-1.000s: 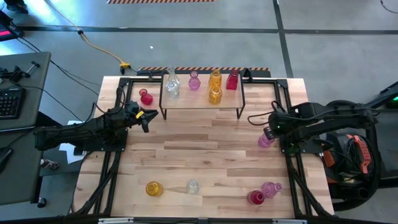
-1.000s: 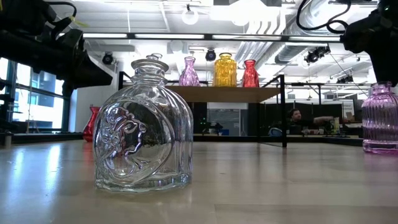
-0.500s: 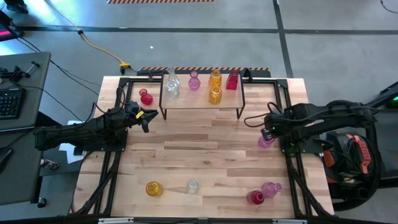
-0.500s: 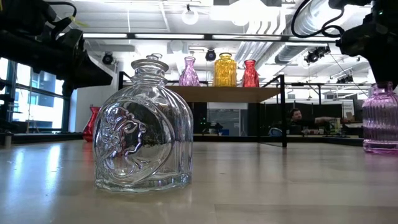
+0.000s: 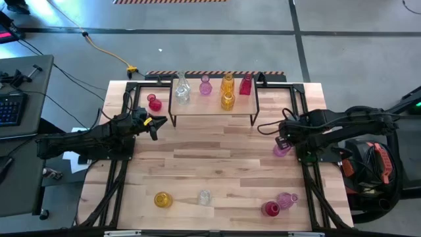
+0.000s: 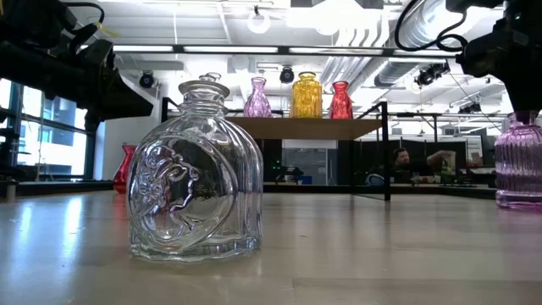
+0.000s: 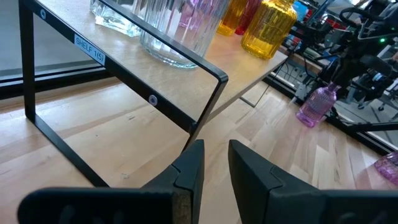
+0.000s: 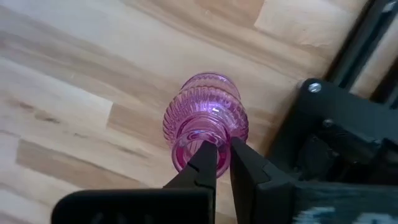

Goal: Sort vases onto shelf
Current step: Put the top purple vase on the shelf aligned with the other purple vase

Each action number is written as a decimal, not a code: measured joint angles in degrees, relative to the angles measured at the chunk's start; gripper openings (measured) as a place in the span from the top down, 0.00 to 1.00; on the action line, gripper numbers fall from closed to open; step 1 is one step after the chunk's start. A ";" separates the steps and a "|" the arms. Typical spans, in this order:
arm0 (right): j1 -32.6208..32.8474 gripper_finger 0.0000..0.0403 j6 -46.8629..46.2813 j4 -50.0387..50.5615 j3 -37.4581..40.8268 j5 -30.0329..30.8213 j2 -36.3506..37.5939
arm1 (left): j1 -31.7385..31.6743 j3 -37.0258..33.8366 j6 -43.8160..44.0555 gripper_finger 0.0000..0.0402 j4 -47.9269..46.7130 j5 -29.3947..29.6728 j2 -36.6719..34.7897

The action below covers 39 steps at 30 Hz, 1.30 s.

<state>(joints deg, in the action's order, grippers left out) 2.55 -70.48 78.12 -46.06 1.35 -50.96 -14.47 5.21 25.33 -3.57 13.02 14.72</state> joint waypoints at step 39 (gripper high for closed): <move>-10.07 1.00 36.83 -0.80 -35.00 -0.75 -28.62 | 0.01 0.00 0.01 0.84 0.00 0.00 0.00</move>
<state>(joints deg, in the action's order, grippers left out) -7.52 -33.65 77.32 -81.06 0.60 -79.58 -14.46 5.21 25.34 -3.57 13.02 14.72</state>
